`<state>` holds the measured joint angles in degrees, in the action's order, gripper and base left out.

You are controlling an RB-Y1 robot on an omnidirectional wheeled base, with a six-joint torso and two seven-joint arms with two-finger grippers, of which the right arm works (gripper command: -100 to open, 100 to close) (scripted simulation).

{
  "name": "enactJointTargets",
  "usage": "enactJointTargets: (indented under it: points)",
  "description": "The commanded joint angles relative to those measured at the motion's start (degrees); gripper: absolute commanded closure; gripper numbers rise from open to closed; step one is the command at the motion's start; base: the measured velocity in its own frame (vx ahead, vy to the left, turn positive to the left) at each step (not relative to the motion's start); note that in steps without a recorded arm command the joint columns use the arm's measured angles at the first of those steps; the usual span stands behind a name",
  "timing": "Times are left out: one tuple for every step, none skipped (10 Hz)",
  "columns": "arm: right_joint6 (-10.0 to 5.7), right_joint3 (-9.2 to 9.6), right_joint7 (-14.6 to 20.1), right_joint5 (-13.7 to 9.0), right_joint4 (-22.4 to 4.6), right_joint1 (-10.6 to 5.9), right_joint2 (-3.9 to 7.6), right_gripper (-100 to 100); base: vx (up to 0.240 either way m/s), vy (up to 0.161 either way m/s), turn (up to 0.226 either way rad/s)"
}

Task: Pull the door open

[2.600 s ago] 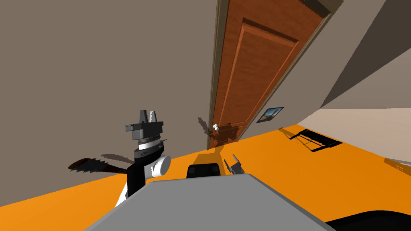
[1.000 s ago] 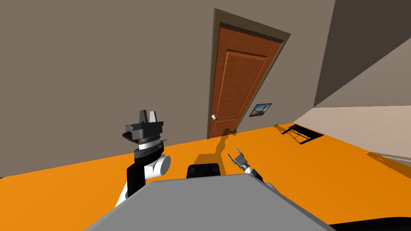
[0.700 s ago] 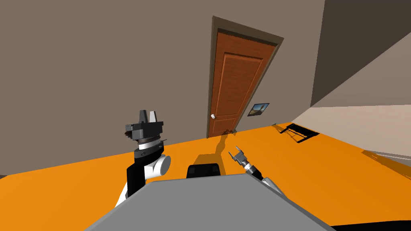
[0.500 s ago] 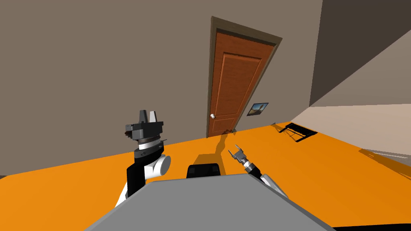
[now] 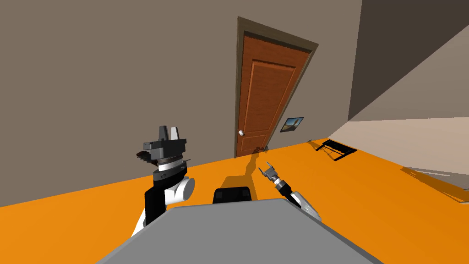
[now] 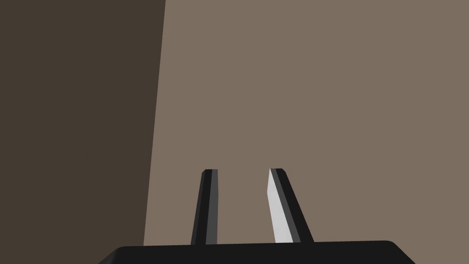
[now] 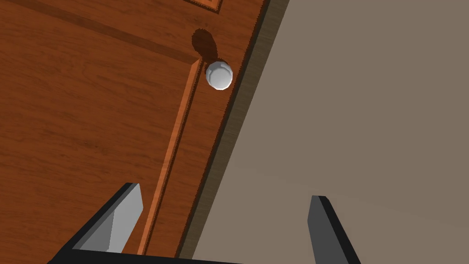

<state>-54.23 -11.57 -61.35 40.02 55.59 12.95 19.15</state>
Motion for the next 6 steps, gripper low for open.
enactJointTargets:
  points:
    - [0.93,0.41,-0.8,-0.4,-1.1,-1.73,-0.71,-100,0.097,-0.034,-0.054]
    - [1.39,0.61,-1.0,-0.6,-1.5,-2.49,-1.10,-100,0.100,-0.034,-0.055]
    - [1.95,0.86,-1.3,-0.8,-2.0,-3.42,-1.64,-100,0.134,-0.035,-0.049]
    - [2.54,1.12,-1.7,-1.1,-2.6,-4.46,-2.57,-100,0.162,-0.010,-0.063]
    - [2.94,1.29,-2.0,-1.2,-3.0,-5.15,-3.20,-100,0.179,-0.029,-0.065]
    - [3.41,1.50,-2.3,-1.5,-3.4,-5.99,-4.04,-100,0.182,-0.016,-0.050]
